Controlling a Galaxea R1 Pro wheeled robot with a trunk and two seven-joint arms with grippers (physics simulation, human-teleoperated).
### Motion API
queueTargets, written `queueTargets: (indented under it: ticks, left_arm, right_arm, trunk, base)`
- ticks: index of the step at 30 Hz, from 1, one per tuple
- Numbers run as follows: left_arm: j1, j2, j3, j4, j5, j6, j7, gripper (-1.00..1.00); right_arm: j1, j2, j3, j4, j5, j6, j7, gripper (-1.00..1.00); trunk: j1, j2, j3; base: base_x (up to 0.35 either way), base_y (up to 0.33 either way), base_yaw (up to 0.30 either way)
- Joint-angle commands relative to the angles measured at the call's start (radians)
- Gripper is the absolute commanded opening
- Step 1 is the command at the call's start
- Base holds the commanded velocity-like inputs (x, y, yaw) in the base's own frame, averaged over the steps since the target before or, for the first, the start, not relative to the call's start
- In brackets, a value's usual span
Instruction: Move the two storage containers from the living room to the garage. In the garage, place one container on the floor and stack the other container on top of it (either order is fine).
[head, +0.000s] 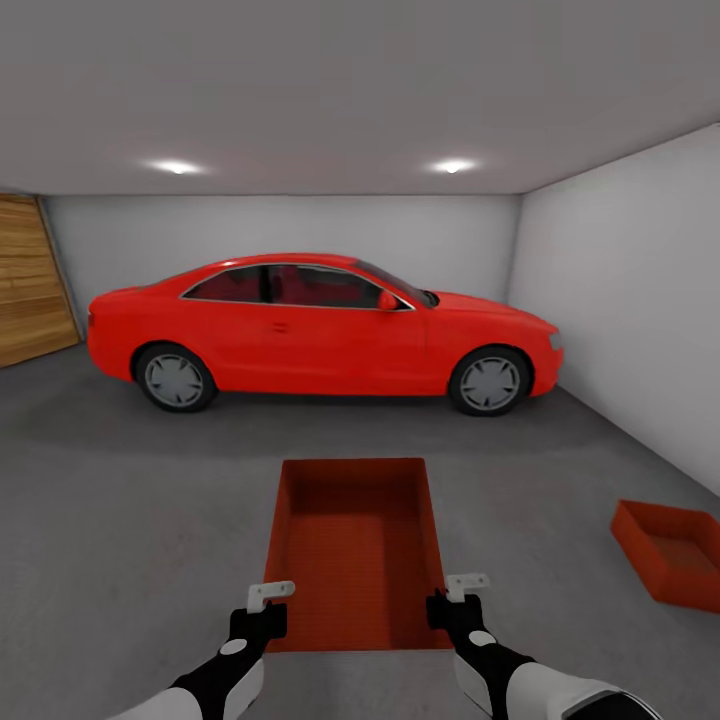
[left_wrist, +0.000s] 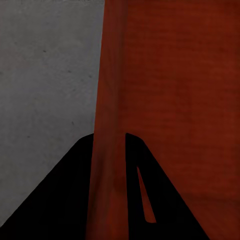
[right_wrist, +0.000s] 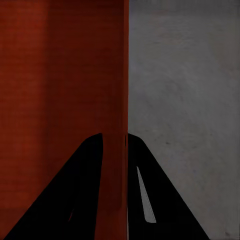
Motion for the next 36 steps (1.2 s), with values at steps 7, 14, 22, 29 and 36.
queueTargets:
  ticks: [7,14,22,29,36]
  left_arm:
    - [-0.001,0.012,0.054,-0.002,0.014,-0.002,0.011,-1.0]
    - [-0.001,0.012,0.054,-0.002,0.014,-0.001,0.011,-1.0]
    - [-0.001,0.012,0.054,-0.002,0.015,-0.001,0.011,-1.0]
    - [-0.001,0.012,0.054,-0.002,0.014,-0.001,0.011,-1.0]
    - [-0.001,0.012,0.054,-0.002,0.014,-0.001,0.011,-1.0]
  right_arm:
    - [-0.001,0.001,-0.073,-0.001,0.013,-0.001,0.002,-1.0]
    - [-0.001,0.0,-0.073,-0.001,0.013,-0.001,0.002,-1.0]
    - [-0.001,0.0,-0.073,-0.001,0.013,-0.001,0.002,-1.0]
    - [-0.001,0.0,-0.073,-0.001,0.013,-0.001,0.002,-1.0]
    - [-0.001,0.0,-0.073,-0.001,0.013,-0.001,0.002,-1.0]
  trunk:
    - [0.001,-0.001,0.002]
    - [0.001,-0.001,0.006]
    - [0.001,-0.001,0.01]
    - [0.001,-0.001,0.013]
    - [0.001,-0.001,0.016]
  base:
    - [0.321,0.0,-0.186]
    - [0.321,0.02,-0.232]
    - [0.321,0.12,-0.245]
    - [0.321,0.141,-0.245]
    - [0.321,0.141,-0.245]
